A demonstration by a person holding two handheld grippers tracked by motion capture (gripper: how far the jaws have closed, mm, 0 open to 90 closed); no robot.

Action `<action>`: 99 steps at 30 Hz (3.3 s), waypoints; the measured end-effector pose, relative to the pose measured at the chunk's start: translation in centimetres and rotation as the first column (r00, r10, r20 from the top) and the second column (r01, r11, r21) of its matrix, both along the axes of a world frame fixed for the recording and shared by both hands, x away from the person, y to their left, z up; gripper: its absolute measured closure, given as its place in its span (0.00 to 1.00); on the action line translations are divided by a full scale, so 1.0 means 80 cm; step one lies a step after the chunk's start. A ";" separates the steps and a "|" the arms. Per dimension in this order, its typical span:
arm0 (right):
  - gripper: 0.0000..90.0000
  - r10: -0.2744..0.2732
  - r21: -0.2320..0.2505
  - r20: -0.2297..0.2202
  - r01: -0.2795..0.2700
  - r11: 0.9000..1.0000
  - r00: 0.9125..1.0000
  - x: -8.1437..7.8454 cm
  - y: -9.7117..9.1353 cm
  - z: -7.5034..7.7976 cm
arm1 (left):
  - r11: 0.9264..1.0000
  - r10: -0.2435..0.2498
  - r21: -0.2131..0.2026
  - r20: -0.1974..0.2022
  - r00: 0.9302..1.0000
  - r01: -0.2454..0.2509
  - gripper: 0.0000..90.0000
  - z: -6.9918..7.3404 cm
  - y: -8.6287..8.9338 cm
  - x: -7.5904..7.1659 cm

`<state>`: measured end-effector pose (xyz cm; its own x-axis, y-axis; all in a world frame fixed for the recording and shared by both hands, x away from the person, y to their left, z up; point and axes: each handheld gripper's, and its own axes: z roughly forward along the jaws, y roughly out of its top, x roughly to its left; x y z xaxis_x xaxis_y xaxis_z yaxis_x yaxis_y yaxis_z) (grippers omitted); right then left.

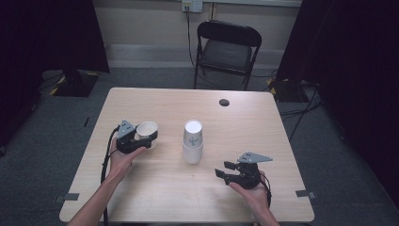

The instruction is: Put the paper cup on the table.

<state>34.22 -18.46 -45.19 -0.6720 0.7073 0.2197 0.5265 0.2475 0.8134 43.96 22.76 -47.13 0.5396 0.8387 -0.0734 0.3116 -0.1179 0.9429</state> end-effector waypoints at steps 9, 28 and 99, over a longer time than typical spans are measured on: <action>0.51 -0.003 0.006 -0.008 0.003 1.000 1.000 0.001 -0.001 -0.001 | 0.998 -0.008 0.057 -0.045 0.999 0.011 0.31 -0.012 0.000 0.005; 0.48 -0.009 0.009 -0.019 0.009 1.000 1.000 0.005 -0.005 -0.003 | 0.995 -0.007 0.100 -0.130 0.991 0.020 0.25 -0.014 0.006 0.004; 0.45 -0.060 -0.009 -0.026 0.060 0.998 0.998 0.003 -0.020 -0.003 | 0.989 -0.065 0.127 -0.077 0.995 0.075 0.18 0.043 0.008 -0.111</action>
